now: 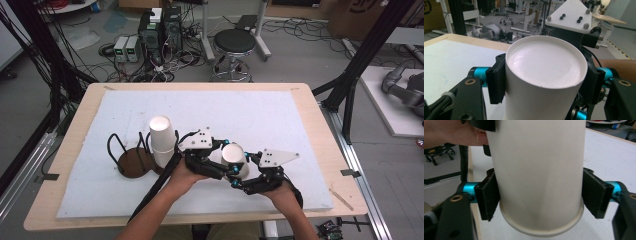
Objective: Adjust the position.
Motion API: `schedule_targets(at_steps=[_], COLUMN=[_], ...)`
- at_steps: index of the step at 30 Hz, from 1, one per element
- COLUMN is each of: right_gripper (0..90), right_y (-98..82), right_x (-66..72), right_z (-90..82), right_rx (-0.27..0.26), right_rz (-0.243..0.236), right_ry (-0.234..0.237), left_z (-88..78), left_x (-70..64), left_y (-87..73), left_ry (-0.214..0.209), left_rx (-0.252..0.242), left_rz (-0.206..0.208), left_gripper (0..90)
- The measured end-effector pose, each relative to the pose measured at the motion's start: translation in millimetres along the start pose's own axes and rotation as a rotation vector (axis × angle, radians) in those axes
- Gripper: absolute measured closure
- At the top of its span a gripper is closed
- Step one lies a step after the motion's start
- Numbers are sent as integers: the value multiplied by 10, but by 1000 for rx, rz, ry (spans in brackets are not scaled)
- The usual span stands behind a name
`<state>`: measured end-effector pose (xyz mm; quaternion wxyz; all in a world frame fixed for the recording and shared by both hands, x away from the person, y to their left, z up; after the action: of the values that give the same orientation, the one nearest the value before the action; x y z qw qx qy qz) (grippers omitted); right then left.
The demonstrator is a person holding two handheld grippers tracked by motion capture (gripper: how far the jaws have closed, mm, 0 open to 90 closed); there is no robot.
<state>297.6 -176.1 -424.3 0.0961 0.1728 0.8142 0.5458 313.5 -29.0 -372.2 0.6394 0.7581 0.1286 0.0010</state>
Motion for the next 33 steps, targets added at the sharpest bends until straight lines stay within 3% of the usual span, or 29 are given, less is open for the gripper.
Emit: schedule_targets(at_steps=[7, 9, 10, 21, 27, 31, 33], right_gripper=[304, 305, 305, 305, 305, 305, 305], right_y=[4, -1, -2, 4, 36, 52, 54], right_x=[4, 20, 21, -13, -34, -54, -53], right_z=[-24, -25, -23, -116, -151, -156, -154], right_rx=[33, 50, 53, 130, 197, 283, 293], right_rz=[-14, -23, -29, -53, -82, -119, -123], right_ry=[17, 33, 34, 48, 64, 90, 95], left_z=[9, 22, 22, -79, -121, -147, -151], left_x=[-22, -10, -7, -4, -17, -9, -5], left_y=[-28, -54, -64, -97, -110, -98, -94], left_ry=[-7, 23, 25, -17, -46, -47, -49], left_rx=[6, 31, 40, 100, 141, 158, 164], left_rz=[20, 0, -5, -9, 3, 7, 10], left_gripper=[297, 157, 141, 141, 141, 142, 142])
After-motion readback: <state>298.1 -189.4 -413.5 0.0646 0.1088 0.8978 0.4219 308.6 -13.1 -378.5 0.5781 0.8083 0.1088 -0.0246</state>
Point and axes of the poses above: each handheld gripper's, and its own axes: z roughly forward along the jaws, y roughly out of its top, x roughly to its left, the point moved 5 cm from there along z, roughly forward along the jaws, and after that the axes turned 2 degrees about -z, right-handed, at the moved point
